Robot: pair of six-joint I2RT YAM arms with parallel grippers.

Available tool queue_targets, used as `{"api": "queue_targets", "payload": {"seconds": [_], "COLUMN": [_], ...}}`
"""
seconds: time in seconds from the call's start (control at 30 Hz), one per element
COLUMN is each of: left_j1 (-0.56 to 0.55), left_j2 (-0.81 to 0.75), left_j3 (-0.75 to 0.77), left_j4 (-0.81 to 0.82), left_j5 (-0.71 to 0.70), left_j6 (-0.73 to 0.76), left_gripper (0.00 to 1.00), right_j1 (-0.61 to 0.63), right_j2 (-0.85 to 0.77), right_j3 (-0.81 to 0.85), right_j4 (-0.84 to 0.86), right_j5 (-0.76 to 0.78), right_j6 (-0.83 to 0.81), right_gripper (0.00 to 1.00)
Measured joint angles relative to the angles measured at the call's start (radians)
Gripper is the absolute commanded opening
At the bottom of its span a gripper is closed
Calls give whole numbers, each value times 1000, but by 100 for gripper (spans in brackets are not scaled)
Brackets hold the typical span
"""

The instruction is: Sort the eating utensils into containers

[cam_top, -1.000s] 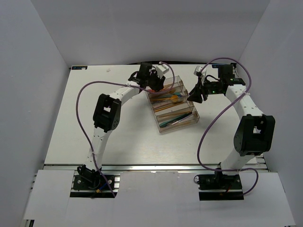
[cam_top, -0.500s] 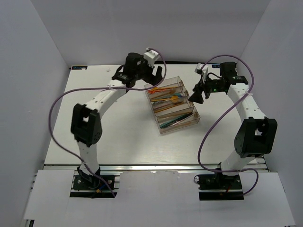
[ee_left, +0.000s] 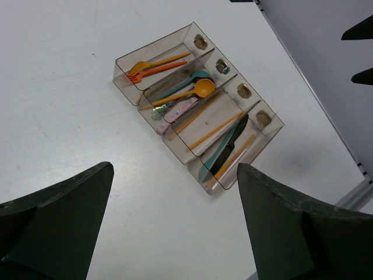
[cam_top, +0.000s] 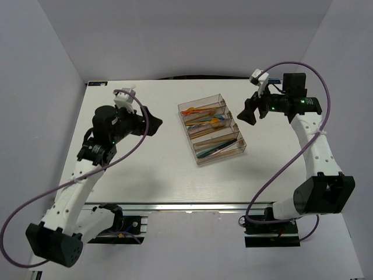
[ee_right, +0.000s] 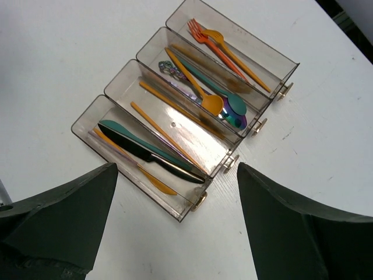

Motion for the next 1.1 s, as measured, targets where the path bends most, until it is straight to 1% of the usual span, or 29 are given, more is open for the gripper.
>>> {"api": "queue_targets", "payload": {"seconds": [0.1, 0.23, 0.43, 0.57, 0.8, 1.1], "left_j1": [0, 0, 0, 0, 0, 0], "left_j2": [-106, -193, -243, -274, -300, -303], "left_j3": [-40, -55, -61, -64, -83, -94], "left_j4": [-41, -79, -132, -159, -169, -183], "left_j5": [-5, -15, -19, -22, -31, -45], "left_j6": [-34, -66, -94, -108, -142, -162], "left_gripper": [98, 98, 98, 98, 98, 98], "right_j1": [0, 0, -1, -1, -1, -1], "right_j2": [-43, -85, -105, -155, -258, -275], "right_j3": [-6, -56, -107, -150, -225, -287], "right_j4": [9, 65, 150, 214, 285, 321], "right_j5": [-3, 16, 133, 226, 313, 322], "right_j6": [39, 154, 323, 402, 459, 486], "right_gripper": [89, 89, 89, 89, 89, 90]}}
